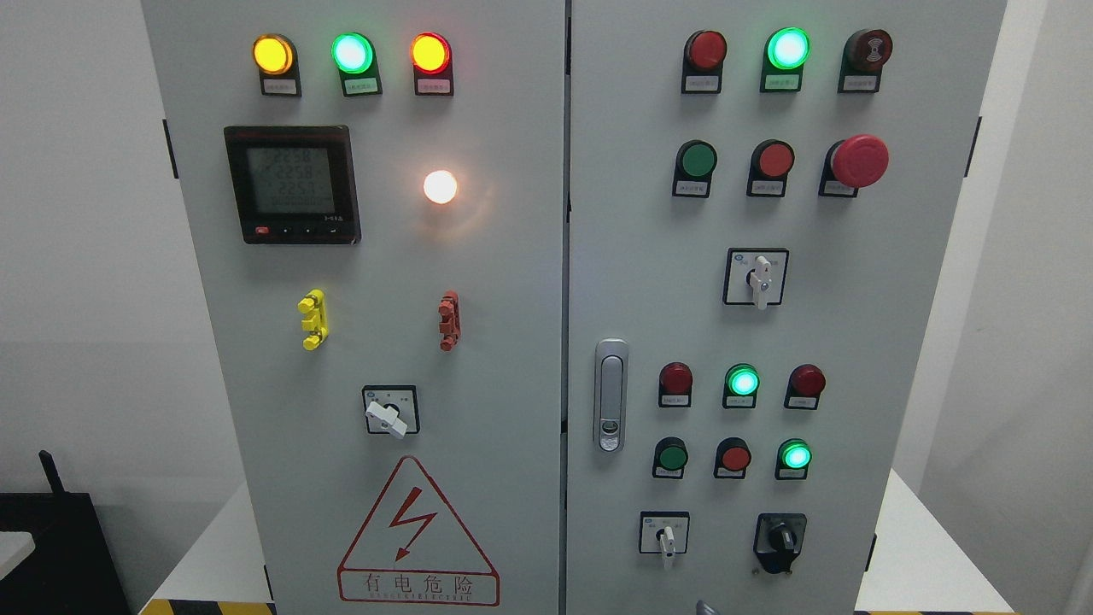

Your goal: Release door handle

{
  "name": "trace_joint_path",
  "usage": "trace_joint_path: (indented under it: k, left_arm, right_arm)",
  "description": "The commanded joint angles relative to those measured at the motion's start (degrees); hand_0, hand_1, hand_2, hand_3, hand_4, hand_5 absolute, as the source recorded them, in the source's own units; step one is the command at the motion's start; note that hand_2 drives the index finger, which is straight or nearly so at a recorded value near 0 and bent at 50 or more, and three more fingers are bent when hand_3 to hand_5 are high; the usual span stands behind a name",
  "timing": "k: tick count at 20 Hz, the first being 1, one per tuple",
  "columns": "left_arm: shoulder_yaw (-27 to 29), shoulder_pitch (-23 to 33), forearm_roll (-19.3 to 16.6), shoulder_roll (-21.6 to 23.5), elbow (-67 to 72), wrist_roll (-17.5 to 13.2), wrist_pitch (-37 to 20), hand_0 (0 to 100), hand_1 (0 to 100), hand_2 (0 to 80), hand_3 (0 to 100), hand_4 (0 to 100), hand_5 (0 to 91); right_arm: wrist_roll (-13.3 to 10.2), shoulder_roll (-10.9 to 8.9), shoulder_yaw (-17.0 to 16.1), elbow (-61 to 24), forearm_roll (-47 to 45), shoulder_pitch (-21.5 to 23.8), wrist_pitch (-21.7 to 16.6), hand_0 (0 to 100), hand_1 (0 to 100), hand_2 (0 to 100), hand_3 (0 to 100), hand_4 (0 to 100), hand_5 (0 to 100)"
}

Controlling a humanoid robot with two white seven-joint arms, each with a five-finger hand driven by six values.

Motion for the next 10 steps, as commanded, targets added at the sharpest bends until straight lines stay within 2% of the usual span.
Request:
trace_joint_path:
  k: [1,2,3,4,5,7,10]
  left_arm:
    - [-0.7,-0.09,0.0,0.0,0.0,-0.03,-0.04,12,39,0.0,0,0,0.0]
    - [-0.7,-0.09,0.0,0.0,0.0,-0.03,-0.04,12,39,0.0,0,0,0.0]
    - [-0.7,-0.09,0.0,0.0,0.0,0.06,0.04,12,39,0.0,0,0,0.0]
    - [-0.7,-0.09,0.0,0.0,0.0,-0.03,-0.04,12,39,0.0,0,0,0.0]
    - [-0.7,-0.09,0.0,0.0,0.0,-0.03,-0.04,12,39,0.0,0,0,0.0]
    - [-0.7,-0.09,0.0,0.0,0.0,-0.03,-0.04,12,39,0.0,0,0,0.0]
    - [-0.7,-0.09,0.0,0.0,0.0,-0.03,-0.04,12,39,0.0,0,0,0.0]
  right_arm:
    - [-4.33,2.49,-0.38,-0.82,12.55,-1.8,0.14,45,21,0,72,74,86]
    - [-7.75,3.73,-0.38,-0.83,17.74,-2.67,0.14,46,30,0,87,87,94]
    - [-10.74,4.43,-0.29,-0.83,22.49,-3.47,0.31,46,32,0,91,89,95]
    - [-12.42,4.53,-0.29,-0.83,26.97,-3.91,0.92,44,38,0,100,95,96]
    - [-12.7,4.96,-0.21,-0.83,31.54,-4.26,2.41,43,41,0,100,100,97]
    - [-12.88,5.32,-0.03,-0.83,40.42,-4.53,5.66,41,42,0,100,100,98]
    - [-12.71,5.41,0.15,-0.48,50.89,-6.54,8.3,39,42,0,100,100,100]
